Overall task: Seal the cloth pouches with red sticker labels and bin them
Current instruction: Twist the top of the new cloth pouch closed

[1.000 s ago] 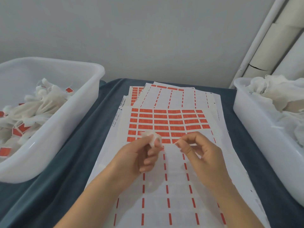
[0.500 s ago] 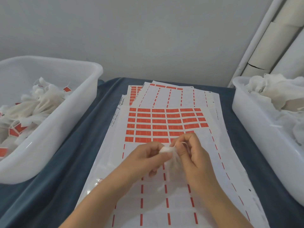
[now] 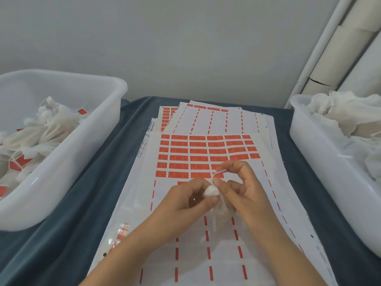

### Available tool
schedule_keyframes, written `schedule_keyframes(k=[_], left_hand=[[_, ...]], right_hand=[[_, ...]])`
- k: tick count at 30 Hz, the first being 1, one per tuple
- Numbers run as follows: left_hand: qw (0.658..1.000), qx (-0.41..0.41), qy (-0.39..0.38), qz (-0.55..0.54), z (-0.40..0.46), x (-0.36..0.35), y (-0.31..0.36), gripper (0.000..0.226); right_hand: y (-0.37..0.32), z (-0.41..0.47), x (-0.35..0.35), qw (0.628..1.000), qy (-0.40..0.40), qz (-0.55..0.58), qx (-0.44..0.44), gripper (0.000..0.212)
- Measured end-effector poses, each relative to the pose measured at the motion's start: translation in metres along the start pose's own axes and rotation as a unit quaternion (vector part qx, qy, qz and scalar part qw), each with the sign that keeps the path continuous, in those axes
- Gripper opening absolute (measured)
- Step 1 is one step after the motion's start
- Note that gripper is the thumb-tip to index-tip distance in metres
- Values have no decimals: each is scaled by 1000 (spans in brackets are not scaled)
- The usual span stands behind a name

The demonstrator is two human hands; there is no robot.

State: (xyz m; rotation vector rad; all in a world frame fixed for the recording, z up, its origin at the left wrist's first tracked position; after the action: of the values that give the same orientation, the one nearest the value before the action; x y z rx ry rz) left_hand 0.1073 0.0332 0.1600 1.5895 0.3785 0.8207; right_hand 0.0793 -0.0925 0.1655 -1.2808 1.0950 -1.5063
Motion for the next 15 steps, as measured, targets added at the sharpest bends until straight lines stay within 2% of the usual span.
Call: schedule_keyframes(k=[4,8,12,15], left_hand=[[1000,-3,2,3,0,1,-1,35],[1000,-6,3,0,0,1,-1,33],[1000,2,6,3,0,0,0,26],[1000,13,17,5,1,2,-3,12]], right_hand=[[-1,-1,1,1000,-4,-8,9,40],[-2,0,2,998,-6,-46,39,26],[1,1,1,997,-28,-60,30,23],[3,0,-2,995,-44,-82,25,19]])
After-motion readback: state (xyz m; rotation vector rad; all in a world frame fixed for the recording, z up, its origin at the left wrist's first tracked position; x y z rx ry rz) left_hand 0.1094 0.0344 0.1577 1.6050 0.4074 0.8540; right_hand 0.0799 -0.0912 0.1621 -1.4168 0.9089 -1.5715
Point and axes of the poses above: each hand's wrist, its own z-axis towards the middle knuckle, its own x-axis out of the back of the hand, y = z × x, the point moved 5 cm from there along z, towards the middle knuckle, and after that the axes turned 9 degrees about -y, right-handed, at the moved point
